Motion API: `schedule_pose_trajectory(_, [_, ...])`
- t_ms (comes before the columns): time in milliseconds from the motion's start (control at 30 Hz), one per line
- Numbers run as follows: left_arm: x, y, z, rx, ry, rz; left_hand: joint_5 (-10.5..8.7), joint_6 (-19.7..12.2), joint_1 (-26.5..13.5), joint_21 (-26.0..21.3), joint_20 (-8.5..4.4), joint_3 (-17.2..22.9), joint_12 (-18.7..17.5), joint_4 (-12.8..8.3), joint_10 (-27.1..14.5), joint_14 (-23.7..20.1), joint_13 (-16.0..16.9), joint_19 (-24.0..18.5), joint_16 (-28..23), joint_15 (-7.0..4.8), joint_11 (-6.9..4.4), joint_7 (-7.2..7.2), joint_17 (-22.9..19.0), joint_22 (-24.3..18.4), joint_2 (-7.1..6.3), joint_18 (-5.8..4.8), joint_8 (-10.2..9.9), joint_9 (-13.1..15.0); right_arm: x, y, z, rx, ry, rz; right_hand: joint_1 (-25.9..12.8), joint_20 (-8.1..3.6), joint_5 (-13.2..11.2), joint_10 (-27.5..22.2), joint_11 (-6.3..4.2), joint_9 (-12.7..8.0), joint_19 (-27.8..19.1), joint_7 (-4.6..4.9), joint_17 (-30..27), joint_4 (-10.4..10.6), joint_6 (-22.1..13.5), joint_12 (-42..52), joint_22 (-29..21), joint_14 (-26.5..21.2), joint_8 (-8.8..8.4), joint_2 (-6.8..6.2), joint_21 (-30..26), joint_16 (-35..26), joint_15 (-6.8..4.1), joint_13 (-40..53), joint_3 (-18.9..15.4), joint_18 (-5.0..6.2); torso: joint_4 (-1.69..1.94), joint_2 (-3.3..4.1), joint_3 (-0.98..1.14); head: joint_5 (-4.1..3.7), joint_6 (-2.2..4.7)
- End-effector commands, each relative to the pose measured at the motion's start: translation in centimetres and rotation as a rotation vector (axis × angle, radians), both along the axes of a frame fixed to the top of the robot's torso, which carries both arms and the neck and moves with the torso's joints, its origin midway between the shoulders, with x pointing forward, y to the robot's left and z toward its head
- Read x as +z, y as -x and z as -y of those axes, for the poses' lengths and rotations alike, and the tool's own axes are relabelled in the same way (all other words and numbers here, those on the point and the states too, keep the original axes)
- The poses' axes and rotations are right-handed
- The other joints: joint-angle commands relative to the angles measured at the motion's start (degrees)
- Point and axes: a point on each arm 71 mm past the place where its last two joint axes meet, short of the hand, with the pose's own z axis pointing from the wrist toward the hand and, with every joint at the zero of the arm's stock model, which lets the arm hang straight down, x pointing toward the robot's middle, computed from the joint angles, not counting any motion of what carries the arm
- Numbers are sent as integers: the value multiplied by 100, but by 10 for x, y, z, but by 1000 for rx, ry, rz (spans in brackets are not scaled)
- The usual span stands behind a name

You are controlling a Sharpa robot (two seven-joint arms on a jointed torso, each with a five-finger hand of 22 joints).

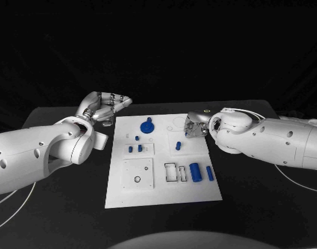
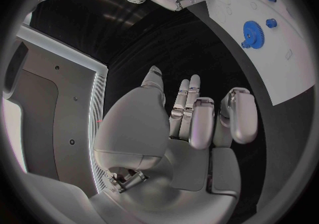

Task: Assemble the parts on the task board

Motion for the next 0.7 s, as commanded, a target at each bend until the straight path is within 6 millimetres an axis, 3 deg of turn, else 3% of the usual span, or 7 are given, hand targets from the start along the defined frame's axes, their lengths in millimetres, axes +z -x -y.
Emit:
schedule_pose_trajectory(33, [0,1,1,-9,7,-2,21,-28,8,-26,4,-24,-13,-22,23,3,5,-14,-8,-9,22,-12,163,1035,44,32,-30,-5,-2,0,-1,0,28,-6,48,-37,-31,75,-10,-8,599,-15,1510,-3,43,-13,1506,596,1,-4,26,23,-46,-10,39,-81,-6,2,-1,7,-8])
schedule_pose_trajectory(700, [0,0,1,-9,7,-2,20,-24,20,-46,3,-24,-12,-25,28,-3,6,-27,-19,-11,19,-14,148,1028,65,36,-27,-3,-5,-1,-3,-15,66,-23,136,-102,-29,267,-69,-9,599,-49,1510,-15,146,-25,1506,596,17,-3,26,23,-105,-28,132,-81,-4,-2,3,39,-27])
